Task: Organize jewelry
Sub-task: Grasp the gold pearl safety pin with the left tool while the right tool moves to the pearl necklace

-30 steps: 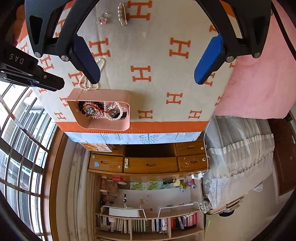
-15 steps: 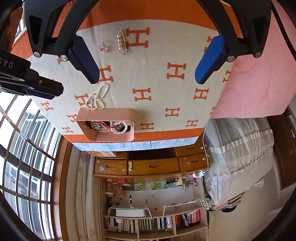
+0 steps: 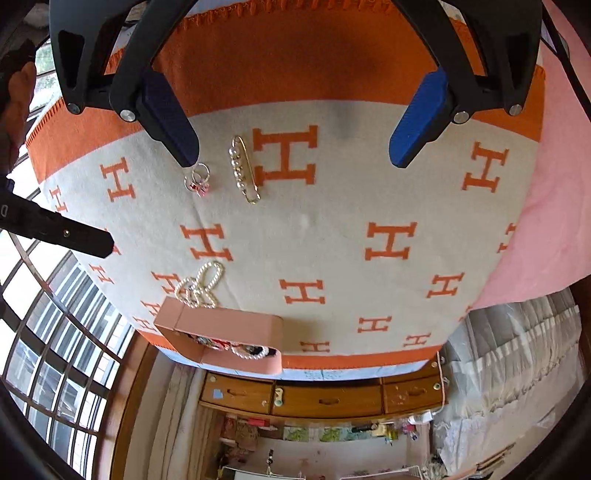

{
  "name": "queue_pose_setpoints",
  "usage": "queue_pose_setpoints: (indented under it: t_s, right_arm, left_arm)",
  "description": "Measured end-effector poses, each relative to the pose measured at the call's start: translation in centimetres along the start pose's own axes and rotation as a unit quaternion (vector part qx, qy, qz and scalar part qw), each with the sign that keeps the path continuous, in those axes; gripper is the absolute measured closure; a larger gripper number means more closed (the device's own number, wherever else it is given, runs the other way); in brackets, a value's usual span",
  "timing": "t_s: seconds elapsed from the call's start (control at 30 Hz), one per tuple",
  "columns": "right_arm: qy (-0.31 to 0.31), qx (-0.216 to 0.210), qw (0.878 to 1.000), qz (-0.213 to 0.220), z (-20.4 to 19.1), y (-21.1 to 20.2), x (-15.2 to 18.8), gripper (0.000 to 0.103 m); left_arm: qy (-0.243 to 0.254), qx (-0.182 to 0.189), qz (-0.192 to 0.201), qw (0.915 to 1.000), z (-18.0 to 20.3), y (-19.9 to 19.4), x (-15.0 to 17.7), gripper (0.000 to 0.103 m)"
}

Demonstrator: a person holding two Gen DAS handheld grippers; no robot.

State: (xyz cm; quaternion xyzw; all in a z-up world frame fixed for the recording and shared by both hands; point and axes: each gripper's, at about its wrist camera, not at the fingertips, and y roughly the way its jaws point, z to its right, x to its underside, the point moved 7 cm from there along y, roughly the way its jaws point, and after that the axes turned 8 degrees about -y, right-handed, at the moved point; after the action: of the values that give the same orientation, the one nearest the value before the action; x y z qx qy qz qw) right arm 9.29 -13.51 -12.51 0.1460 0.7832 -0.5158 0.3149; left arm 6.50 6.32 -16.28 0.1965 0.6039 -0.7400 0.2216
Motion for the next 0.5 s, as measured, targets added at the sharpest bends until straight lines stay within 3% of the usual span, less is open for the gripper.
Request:
queue_pose_setpoints:
  t_s: [0.13, 0.27, 0.37, 0.5]
  right_arm:
    - [0.002, -0.008, 1.000, -0.013, 0.0, 1.2, 0.8, 0.071]
    - [-0.007, -0.017, 1.000, -0.024, -0.3, 2.0, 1.3, 0.071]
    - [-0.018, -0.021, 0.999, -0.031, -0.7, 2.5, 1.6, 0.071]
    - [-0.034, -0.028, 0.998, -0.038, -1.3, 3.2, 1.9, 0.070]
  left_arm:
    - [0.011, 0.010, -0.009, 0.9999, 0.6, 0.8, 0.1, 0.001]
    - [0.010, 0.015, -0.023, 0.9996, 0.9, 1.8, -0.3, 0.018]
    - [0.015, 0.015, -0.041, 0.9989, 1.3, 2.9, -0.1, 0.036]
    - [0.032, 0.004, -0.050, 0.9982, 2.2, 3.8, 0.0, 0.047]
